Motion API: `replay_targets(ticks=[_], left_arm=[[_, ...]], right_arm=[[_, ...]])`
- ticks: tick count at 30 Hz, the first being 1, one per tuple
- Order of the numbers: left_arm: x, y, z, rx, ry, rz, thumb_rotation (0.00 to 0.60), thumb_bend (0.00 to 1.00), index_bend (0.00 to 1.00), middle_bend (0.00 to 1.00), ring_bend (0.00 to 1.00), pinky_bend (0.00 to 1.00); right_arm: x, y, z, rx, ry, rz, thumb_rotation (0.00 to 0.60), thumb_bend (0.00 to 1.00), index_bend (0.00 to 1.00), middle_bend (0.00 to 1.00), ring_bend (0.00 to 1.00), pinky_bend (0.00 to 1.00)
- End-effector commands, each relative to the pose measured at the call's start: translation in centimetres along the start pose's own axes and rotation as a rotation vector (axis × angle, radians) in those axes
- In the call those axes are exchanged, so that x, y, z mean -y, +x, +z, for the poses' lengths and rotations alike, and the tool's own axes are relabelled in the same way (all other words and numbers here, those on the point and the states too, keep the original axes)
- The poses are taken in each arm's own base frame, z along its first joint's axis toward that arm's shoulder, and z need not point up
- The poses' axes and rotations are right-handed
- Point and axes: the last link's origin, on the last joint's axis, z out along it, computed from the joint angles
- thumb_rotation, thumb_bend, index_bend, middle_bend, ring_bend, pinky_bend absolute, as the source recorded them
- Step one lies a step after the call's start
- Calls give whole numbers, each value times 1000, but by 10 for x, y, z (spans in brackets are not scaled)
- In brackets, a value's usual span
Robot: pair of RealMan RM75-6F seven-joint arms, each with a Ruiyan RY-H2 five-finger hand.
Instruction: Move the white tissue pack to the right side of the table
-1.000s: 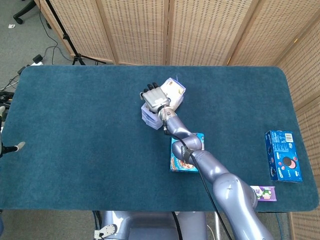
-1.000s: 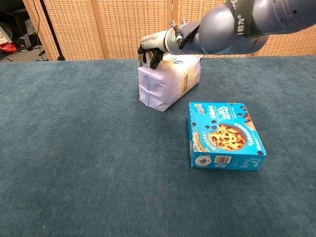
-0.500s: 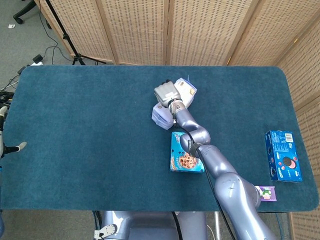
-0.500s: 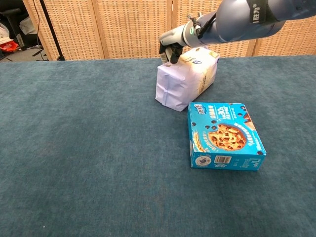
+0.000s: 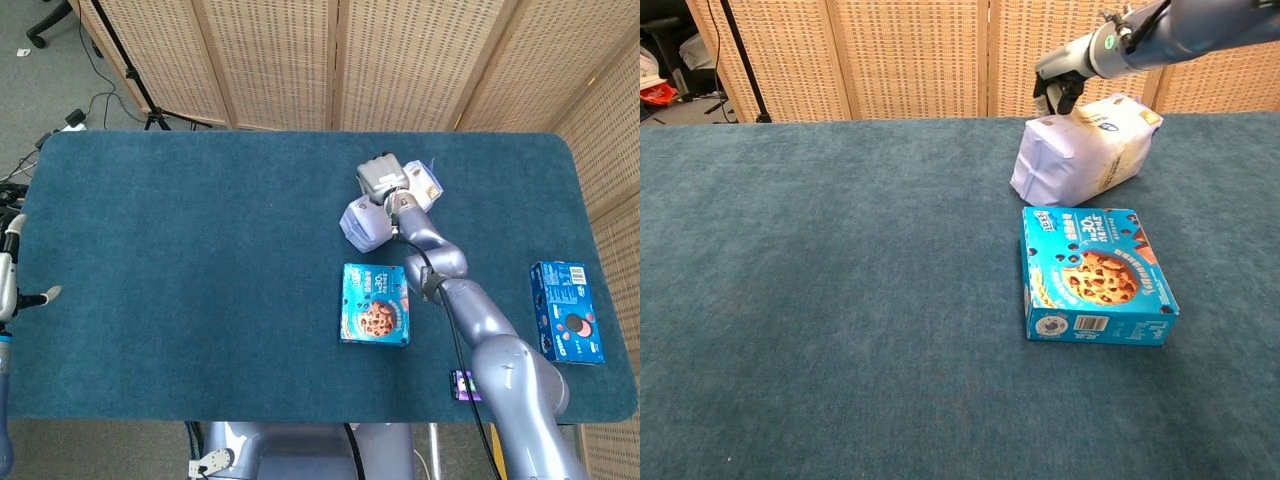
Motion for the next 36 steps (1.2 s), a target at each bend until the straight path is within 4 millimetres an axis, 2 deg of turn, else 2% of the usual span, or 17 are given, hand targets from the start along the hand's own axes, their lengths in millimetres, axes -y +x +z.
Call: replay_targets(ticks=[1,7,14,23,36], left_arm=[[-2,0,0,-2,-7,2,600,0,0,0,0,0],[-5,-2,-3,3,-23,4,600,0,0,0,0,0],[-8,-2,-6,5,-38,4,600,0,0,0,0,0],[-7,0,-8,-4,-42,-8,600,0,0,0,0,0],[-7,0,-8,3,-48,-10,600,0,0,0,0,0]], right_arm=[[-22,-7,-5,31,-28,5,600,1000,490,416,236,150],[-51,-16,-17,75,-51,-4,600,1000,496,420,236,153],[-71,-28,-34,112,-41,-47,600,1000,499,423,237,155],[-73,-36,-61,141,15,-50,600,1000,499,423,238,162],[-61,-37,-105,159,116,-97,600,1000,499,423,241,171]])
